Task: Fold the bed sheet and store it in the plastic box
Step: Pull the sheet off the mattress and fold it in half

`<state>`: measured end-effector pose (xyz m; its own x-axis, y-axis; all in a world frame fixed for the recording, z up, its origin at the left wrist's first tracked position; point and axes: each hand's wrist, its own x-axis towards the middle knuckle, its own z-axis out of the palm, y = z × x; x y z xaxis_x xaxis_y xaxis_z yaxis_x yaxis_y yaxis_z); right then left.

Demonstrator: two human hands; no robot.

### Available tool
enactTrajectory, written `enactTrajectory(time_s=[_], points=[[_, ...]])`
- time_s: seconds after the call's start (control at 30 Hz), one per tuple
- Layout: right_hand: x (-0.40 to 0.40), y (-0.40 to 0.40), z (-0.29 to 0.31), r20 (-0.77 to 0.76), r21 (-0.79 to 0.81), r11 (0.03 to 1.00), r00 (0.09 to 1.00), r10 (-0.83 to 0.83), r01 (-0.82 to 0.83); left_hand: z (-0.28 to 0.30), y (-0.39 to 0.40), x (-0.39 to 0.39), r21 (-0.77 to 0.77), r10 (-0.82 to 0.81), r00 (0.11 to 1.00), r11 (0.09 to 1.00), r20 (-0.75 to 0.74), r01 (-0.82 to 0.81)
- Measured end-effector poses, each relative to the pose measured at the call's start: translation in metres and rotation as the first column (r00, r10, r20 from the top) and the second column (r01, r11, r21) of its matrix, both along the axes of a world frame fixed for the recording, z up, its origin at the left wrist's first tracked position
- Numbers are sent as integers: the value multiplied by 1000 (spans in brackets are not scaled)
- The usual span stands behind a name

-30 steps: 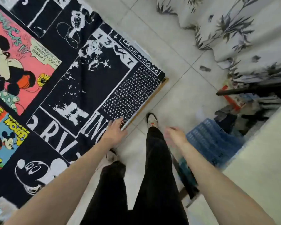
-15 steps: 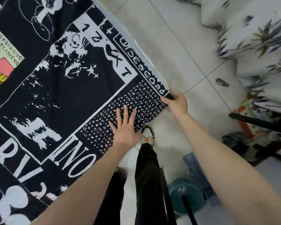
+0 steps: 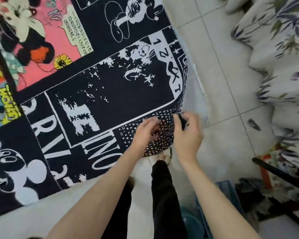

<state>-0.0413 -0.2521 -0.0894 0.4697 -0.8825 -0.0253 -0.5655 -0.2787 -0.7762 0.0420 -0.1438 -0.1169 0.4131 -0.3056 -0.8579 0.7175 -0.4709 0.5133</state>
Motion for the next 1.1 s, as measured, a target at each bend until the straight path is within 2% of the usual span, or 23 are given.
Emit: enactTrajectory(time_s=[0.03,0.1,0.17,0.27,0.37,0.5,0.57,0.67,0.73,0.83,0.9,0.97,1.1], points=[[13,17,11,7,-81,986,989,147,-146,10,13,16,-44,140,988,989,-68,-143],[37,56,30,-15,-184,896,913,408,-403,31,48,50,-105,280,946,948,-164,-299],[59,97,49,-42,-241,776,805,592,-584,55,92,84,-146,283,933,937,-220,-319],[88,164,77,-94,-285,607,652,752,-742,91,166,133,-189,164,961,960,-222,-208],[117,245,98,-137,-330,487,551,823,-809,127,249,167,-190,-54,992,981,-117,31],[162,385,101,-171,-437,355,464,869,-826,138,379,195,76,-203,973,978,106,196],[180,442,95,-216,-441,309,434,875,-842,132,435,201,108,-148,976,985,161,131],[199,541,82,-270,-460,238,390,880,-855,124,539,211,45,9,979,999,202,-19],[209,605,78,-266,-488,195,358,895,-851,119,610,215,57,75,970,994,233,-90],[223,697,85,-262,-484,95,248,933,-870,117,710,215,107,93,960,986,264,-125],[228,751,90,-264,-433,20,149,953,-901,115,770,209,107,158,953,976,258,-191],[232,800,91,-310,-317,-91,12,951,-944,110,825,203,137,233,931,951,281,-279],[255,886,85,-386,59,-422,-411,826,-905,86,920,189,233,343,886,876,313,-421]])
